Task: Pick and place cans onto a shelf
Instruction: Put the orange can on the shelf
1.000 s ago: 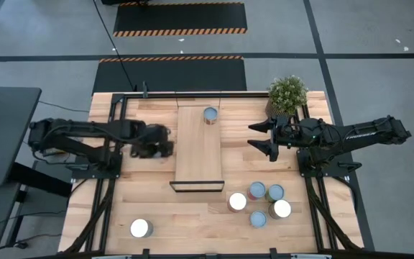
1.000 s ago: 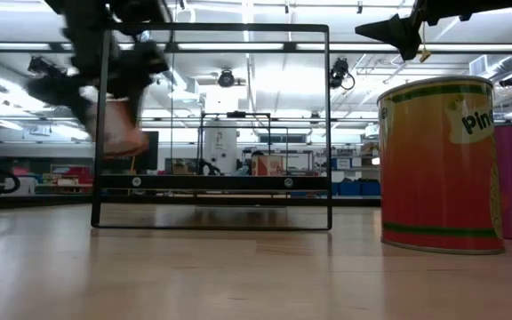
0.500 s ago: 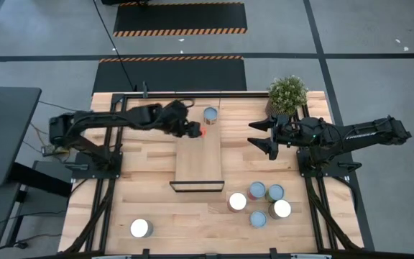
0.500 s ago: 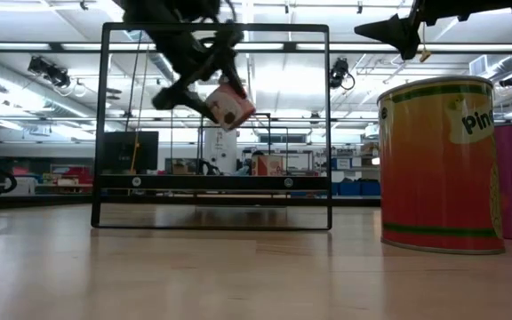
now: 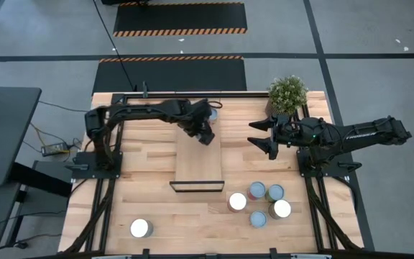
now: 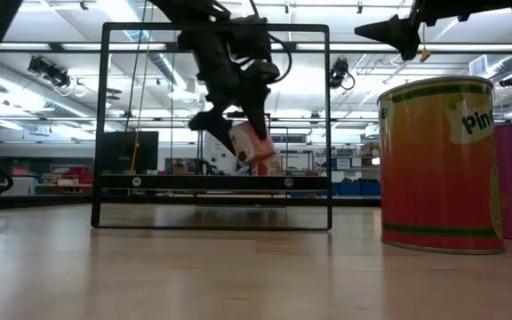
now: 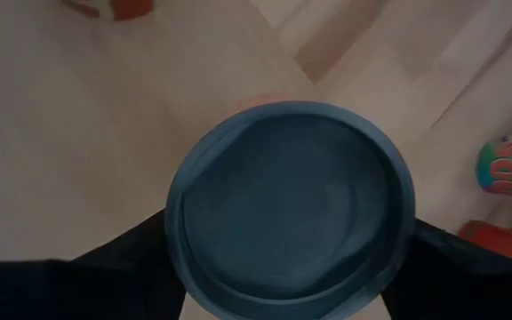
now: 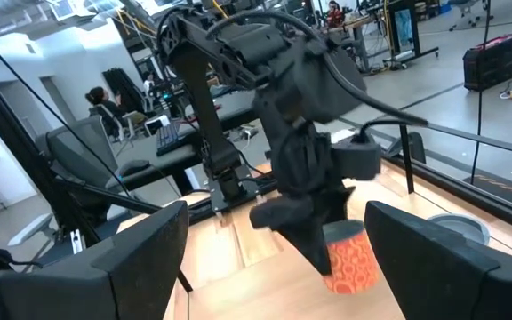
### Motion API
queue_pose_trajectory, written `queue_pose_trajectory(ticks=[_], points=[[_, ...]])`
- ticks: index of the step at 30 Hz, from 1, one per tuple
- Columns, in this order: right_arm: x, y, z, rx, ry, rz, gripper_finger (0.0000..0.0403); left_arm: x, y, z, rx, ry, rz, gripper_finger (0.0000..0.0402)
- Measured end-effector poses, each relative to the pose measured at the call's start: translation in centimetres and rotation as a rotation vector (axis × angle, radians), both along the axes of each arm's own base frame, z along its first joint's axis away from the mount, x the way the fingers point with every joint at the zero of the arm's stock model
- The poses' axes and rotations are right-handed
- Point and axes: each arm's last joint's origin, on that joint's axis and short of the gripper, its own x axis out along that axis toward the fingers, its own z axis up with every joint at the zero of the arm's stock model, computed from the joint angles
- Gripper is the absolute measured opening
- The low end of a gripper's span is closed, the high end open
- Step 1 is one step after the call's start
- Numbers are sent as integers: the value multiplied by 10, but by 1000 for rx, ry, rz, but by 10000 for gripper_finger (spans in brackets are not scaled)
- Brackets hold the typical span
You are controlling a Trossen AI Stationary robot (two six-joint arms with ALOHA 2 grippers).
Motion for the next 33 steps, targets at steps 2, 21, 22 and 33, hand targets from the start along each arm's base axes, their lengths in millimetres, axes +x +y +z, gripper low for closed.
queue_pose_trajectory(ticks=[2,21,22,33], points=[[0,0,0,0,0,0,348,4,1,-5,8,8,-19,298],[0,0,0,0,1,0,348,14,-2,-6,116,-40,-116,389],[0,0,0,0,2,0,348,13,-4,-3,138,-38,-121,389],[0,0,-1,-1,11,1,348,-3,-20,48,395,-20,-353,389]])
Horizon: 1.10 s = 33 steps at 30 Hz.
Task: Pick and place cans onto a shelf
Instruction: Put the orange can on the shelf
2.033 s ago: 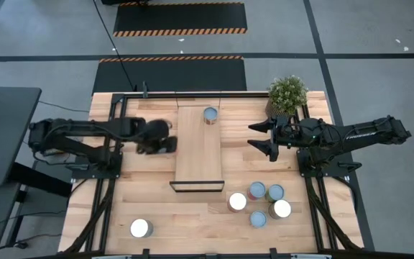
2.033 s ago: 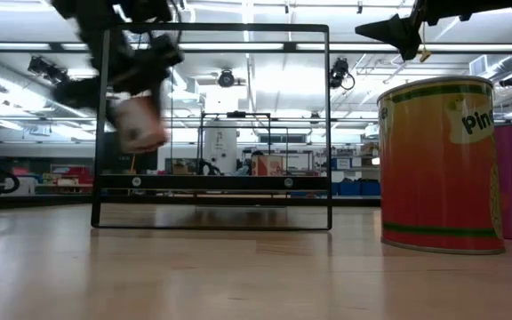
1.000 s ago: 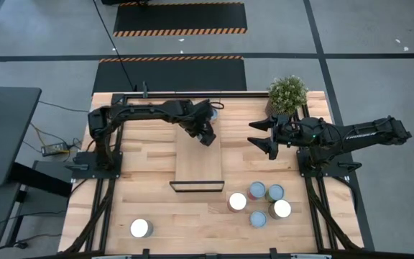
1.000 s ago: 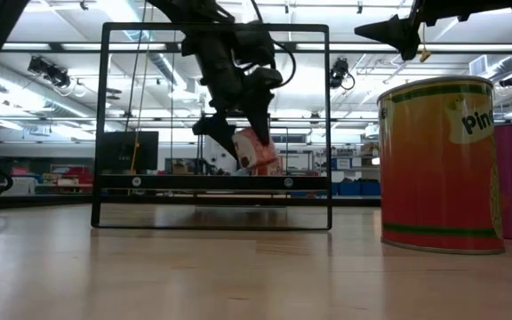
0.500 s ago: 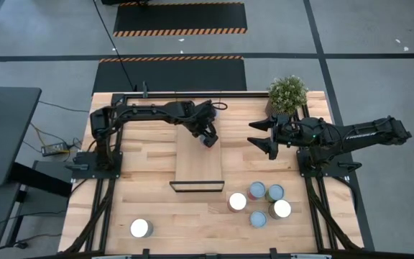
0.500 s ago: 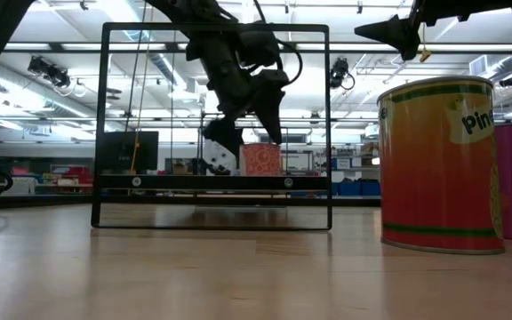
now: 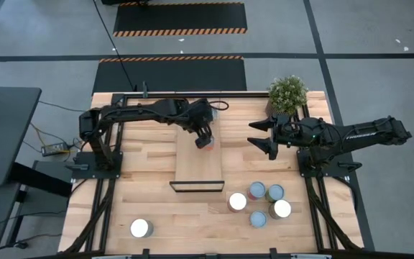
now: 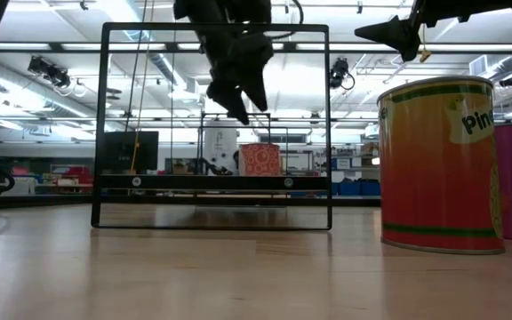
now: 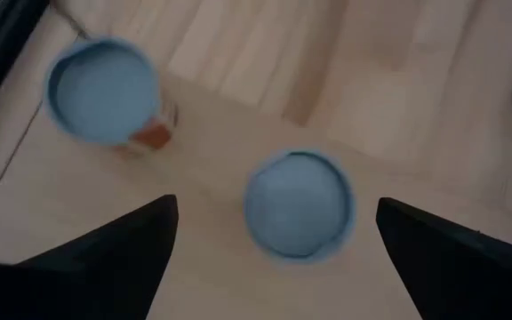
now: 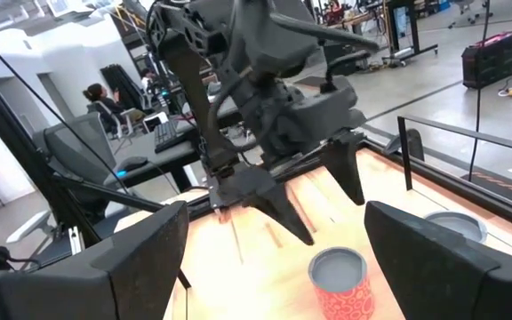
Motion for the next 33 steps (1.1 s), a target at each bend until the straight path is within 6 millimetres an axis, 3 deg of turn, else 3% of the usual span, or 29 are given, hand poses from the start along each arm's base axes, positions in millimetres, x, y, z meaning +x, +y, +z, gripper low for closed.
queue_pose_trajectory(ticks=[5,14,20,28,33], points=[[0,0,0,0,0,0,348,-10,-9,-4,-13,128,-144,389],[0,0,0,0,-5,-8,348,6,-25,-38,215,298,-165,389],[0,-1,1,0,-10,-10,348,15,-24,-54,259,310,-26,389],[0,-1,1,1,-11,-10,348,15,-1,-59,250,241,303,389],[0,-1,1,1,-11,-10,348,12,1,-55,130,240,224,389]])
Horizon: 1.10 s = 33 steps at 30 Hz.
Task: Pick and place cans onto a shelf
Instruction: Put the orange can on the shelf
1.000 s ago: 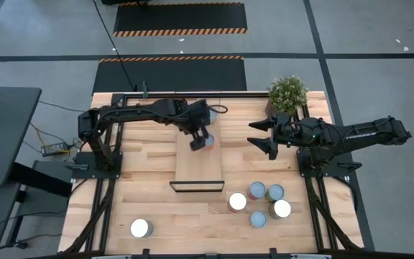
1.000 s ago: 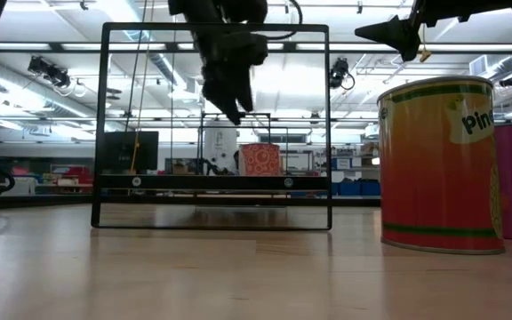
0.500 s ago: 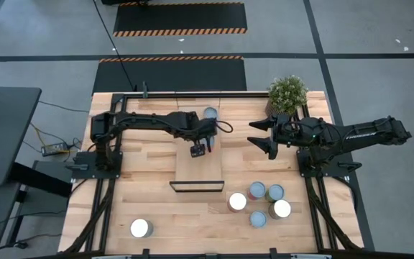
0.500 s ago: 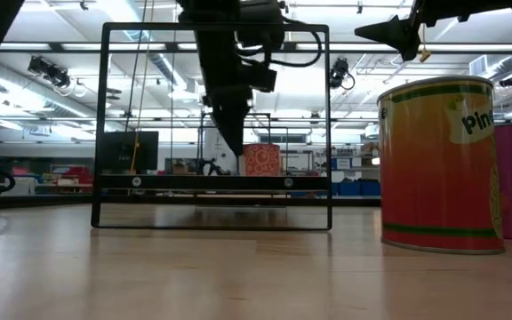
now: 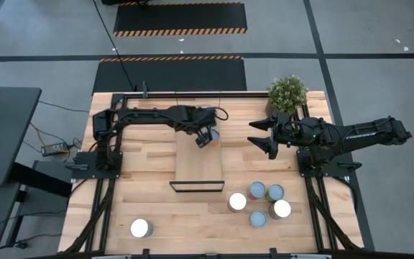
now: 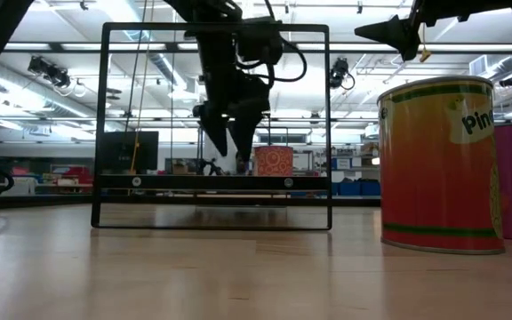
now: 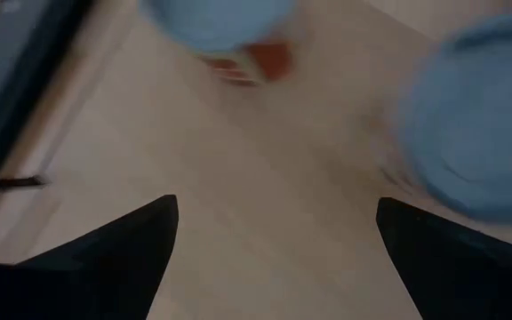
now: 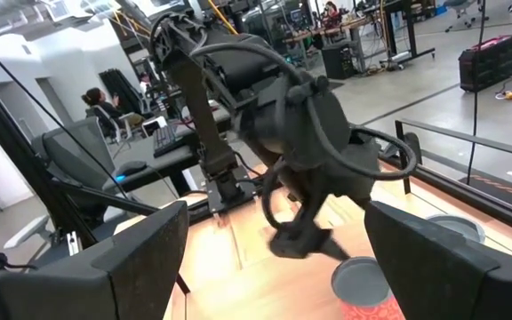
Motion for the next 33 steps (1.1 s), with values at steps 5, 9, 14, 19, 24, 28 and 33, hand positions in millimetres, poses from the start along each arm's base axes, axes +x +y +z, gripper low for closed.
queue_pose_trajectory(ticks=[5,9,14,19,24,28,33], points=[[0,0,0,0,0,0,348,3,-21,1,-52,30,-210,389],[0,0,0,0,0,0,348,9,-41,2,-4,28,-323,389],[0,0,0,0,0,-1,348,20,-68,8,226,-3,-397,389],[0,0,0,0,1,-4,348,31,-83,9,321,-54,-484,389],[0,0,0,0,-4,-4,348,30,-72,-3,350,23,-426,389],[0,0,1,1,-15,-5,348,29,-60,-8,366,53,-365,389],[0,0,2,1,-17,-5,348,22,-49,-12,495,182,-290,389]])
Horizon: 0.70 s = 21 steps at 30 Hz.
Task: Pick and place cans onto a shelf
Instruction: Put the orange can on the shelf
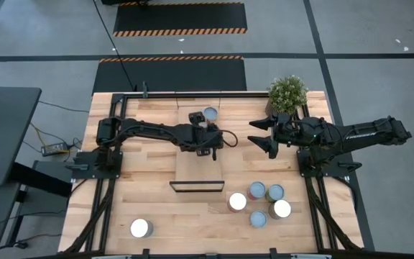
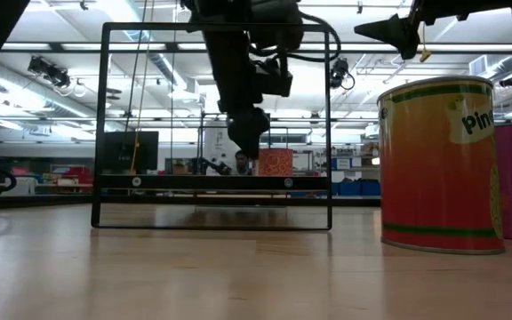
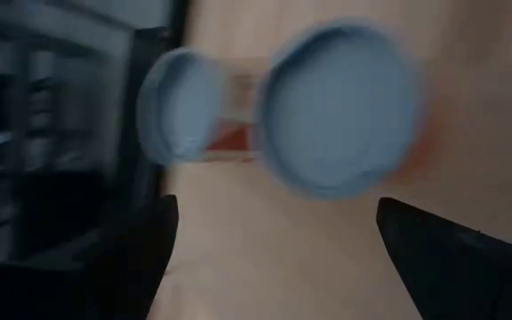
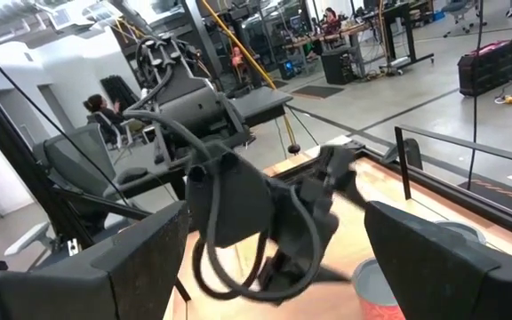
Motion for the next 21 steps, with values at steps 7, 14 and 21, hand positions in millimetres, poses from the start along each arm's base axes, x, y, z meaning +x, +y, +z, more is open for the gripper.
queue_pose_trajectory(ticks=[7,14,21], points=[[0,0,0,10,-2,1,348,-14,9,1,-76,51,87,389],[0,0,0,9,0,1,348,-11,4,14,-279,-79,35,389],[0,0,0,6,0,-1,348,4,-2,26,-390,-310,-6,389]])
